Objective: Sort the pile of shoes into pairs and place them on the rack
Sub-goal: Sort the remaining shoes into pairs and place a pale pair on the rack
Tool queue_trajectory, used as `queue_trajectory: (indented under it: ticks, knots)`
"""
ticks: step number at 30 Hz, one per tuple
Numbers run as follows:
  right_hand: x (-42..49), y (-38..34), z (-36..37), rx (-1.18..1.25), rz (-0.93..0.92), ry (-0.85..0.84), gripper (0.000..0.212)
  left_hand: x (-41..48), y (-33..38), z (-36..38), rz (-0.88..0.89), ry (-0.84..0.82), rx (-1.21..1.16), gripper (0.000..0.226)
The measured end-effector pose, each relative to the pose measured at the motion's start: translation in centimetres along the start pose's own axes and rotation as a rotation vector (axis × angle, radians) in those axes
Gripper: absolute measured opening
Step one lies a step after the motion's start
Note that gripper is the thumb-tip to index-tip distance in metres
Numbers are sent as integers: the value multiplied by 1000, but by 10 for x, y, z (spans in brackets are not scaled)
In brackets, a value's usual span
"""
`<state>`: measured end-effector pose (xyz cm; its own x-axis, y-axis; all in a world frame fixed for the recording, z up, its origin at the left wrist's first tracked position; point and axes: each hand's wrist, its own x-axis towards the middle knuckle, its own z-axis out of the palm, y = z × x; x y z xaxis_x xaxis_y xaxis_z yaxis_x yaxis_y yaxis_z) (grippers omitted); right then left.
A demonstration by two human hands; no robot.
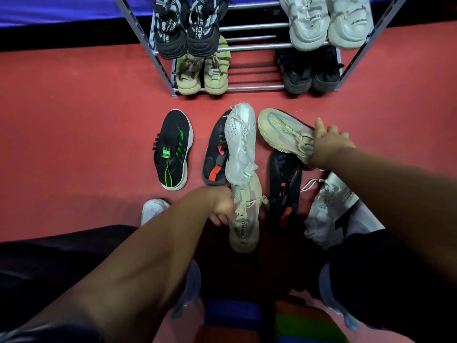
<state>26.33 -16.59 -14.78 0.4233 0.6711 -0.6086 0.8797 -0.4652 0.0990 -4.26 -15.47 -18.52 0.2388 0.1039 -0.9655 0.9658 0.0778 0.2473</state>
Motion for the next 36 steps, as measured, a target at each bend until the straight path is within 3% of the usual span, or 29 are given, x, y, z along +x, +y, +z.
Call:
queue_trajectory:
  ticks: [2, 3, 5, 8, 13, 16, 19, 22, 28, 33, 36]
  knots:
    - [-2, 0, 2, -102, -38, -16, 115, -8, -1, -8, 31, -88, -119, 15]
    - [-3, 0, 4, -133, -58, 6, 104, -15, 1, -13, 40, -128, -149, 13]
    - [-5, -1, 7, -135, -76, 58, 82, -24, 2, -26, 73, -210, -169, 19]
    - [-9, -1, 3, -47, -77, 40, 75, -42, 7, -44, 153, -367, -176, 30]
    - [-13, 3, -8, 81, -58, 3, 58, -58, 16, -63, 267, -374, -191, 47]
    - [-14, 9, -8, 139, -40, 9, 51, -71, 22, -66, 274, -462, -224, 33]
    - [-16, 14, -8, 219, -13, 35, 49, -78, 32, -65, 322, -319, -270, 23]
    - [-20, 14, -13, 256, 0, 69, 49, -74, 43, -66, 361, -58, -348, 18]
    - [-26, 6, -20, 363, -10, 112, 53, -40, 58, -58, 271, 416, -492, 26]
    - [-36, -17, -25, 496, -124, 85, 64, -28, 59, -31, 210, 374, -403, 30]
    - [-44, -42, -28, 557, -195, 115, 78, -38, 60, -41, 210, 408, -564, 32]
